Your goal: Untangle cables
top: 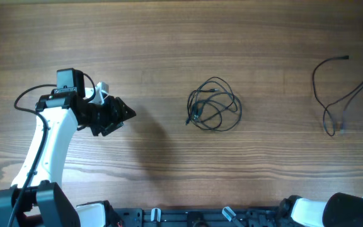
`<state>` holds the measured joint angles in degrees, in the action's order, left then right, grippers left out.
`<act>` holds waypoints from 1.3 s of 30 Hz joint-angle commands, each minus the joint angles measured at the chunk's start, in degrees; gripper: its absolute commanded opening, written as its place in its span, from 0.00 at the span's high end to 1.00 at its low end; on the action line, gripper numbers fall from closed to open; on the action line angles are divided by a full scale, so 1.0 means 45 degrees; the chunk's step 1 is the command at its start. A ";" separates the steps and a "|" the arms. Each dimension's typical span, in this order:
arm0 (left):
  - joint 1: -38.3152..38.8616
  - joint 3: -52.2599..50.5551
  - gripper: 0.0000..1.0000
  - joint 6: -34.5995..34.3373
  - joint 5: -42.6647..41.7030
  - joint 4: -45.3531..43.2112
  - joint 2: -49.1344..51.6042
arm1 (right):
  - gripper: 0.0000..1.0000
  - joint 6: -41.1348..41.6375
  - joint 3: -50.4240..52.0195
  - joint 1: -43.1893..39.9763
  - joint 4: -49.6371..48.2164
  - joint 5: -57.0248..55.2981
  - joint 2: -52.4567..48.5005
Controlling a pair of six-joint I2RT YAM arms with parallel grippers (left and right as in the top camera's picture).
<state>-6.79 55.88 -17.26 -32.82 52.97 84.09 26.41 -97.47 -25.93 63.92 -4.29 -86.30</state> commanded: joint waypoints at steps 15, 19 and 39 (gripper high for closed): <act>0.0068 0.0083 0.45 0.0078 0.0029 0.0024 -0.0155 | 0.01 -0.0559 0.0117 0.0010 0.1195 0.0641 -0.1953; 0.0068 0.0083 0.45 0.0078 0.0029 0.0019 -0.0155 | 0.01 -0.1214 0.0117 0.0010 0.1336 0.2152 -0.2302; 0.0068 0.0083 0.35 0.0078 0.0024 0.0029 -0.0155 | 0.08 -0.6479 0.3672 0.6722 -0.1166 0.5829 -0.2424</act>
<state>-6.79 55.88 -17.23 -32.82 52.97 84.09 0.47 -85.69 0.05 63.24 19.84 -96.44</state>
